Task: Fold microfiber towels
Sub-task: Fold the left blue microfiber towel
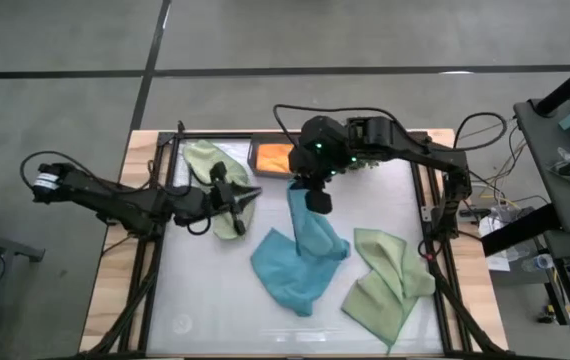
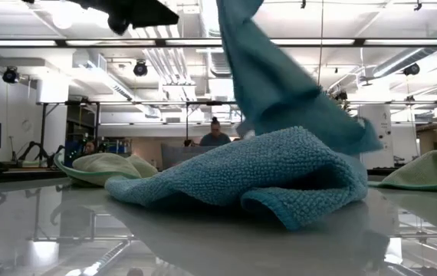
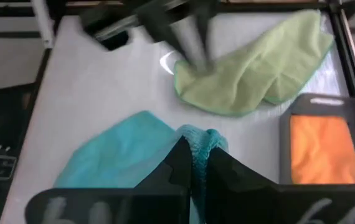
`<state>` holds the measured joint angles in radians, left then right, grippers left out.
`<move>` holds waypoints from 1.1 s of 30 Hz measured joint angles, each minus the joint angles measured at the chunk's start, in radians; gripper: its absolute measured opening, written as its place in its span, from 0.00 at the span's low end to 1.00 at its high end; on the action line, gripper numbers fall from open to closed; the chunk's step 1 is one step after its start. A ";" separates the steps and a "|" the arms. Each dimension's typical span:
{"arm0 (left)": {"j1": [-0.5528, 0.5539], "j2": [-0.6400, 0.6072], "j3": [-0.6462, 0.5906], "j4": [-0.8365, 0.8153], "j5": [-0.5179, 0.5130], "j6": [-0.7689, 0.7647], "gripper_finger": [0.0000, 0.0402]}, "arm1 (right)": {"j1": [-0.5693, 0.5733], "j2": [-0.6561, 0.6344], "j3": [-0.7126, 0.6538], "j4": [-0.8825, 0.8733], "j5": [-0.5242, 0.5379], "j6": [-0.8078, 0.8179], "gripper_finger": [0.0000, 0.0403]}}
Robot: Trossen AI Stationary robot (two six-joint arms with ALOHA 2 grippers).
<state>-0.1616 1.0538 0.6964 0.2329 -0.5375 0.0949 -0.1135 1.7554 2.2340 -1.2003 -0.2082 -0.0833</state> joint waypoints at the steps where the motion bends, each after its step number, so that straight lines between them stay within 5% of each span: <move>1: 0.000 0.006 -0.007 -0.017 0.033 -0.029 0.08 | -0.008 0.000 -0.022 0.017 0.002 0.012 0.02; 8: 0.001 0.073 -0.092 -0.031 0.091 -0.167 0.34 | -0.042 0.001 -0.127 0.064 0.001 0.031 0.02; 15: 0.040 0.199 -0.142 0.061 -0.046 -0.136 0.57 | -0.042 0.001 -0.144 0.052 -0.001 -0.025 0.02; 26: 0.094 0.417 -0.122 0.249 0.171 -0.090 0.60 | -0.040 -0.001 -0.135 0.045 -0.001 -0.029 0.02; 33: 0.113 0.492 -0.122 0.269 0.120 -0.140 0.60 | -0.040 -0.001 -0.135 0.042 -0.001 -0.030 0.02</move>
<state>-0.0483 1.5462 0.5744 0.5019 -0.4178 -0.0455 -0.1532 1.7546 2.0991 -1.1584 -0.2092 -0.1131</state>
